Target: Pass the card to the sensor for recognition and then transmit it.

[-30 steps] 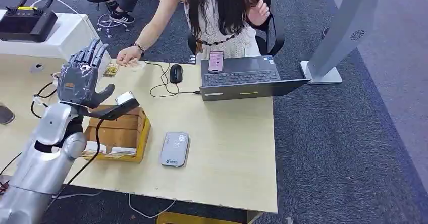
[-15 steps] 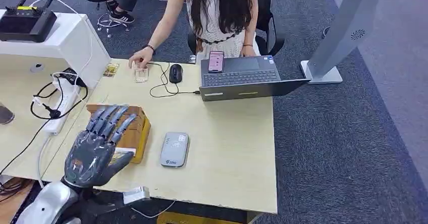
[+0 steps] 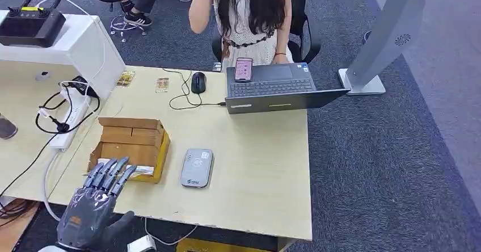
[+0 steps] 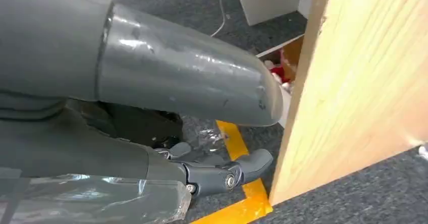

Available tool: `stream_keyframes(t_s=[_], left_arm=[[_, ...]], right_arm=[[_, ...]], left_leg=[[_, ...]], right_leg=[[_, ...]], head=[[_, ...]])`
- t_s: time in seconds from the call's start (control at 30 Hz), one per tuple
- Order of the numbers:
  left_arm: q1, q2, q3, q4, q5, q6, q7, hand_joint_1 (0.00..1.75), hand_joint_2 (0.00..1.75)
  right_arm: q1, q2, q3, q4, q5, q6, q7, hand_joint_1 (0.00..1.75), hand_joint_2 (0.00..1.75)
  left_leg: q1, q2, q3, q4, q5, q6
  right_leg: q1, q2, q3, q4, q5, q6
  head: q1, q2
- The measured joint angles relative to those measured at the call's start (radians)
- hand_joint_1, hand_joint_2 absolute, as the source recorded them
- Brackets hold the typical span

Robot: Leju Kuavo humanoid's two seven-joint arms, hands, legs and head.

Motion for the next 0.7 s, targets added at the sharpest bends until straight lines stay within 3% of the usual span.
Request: stream_keyframes(t_s=[0.4, 0.7], left_arm=[[-0.07, -0.114, 0.13, 0.191, -0.036, 0.041, -0.065, 0.0, 1.75], [-0.147, -0.185, 0.148, 0.272, -0.071, 0.026, -0.107, 0.0, 1.75]], right_arm=[[-0.012, -0.001, -0.005, -0.006, 0.035, -0.007, 0.029, 0.0, 0.0], [-0.02, -0.001, -0.007, -0.005, 0.048, -0.012, 0.057, 0.0, 0.0]], left_leg=[[0.0, -0.001, 0.0, 0.0, 0.0, 0.0], [0.0, -0.002, 0.0, 0.0, 0.0, 0.0]], right_leg=[[0.0, 0.0, 0.0, 0.0, 0.0, 0.0], [0.0, -0.001, 0.0, 0.0, 0.0, 0.0]], head=[[0.0, 0.0], [0.0, 0.0]])
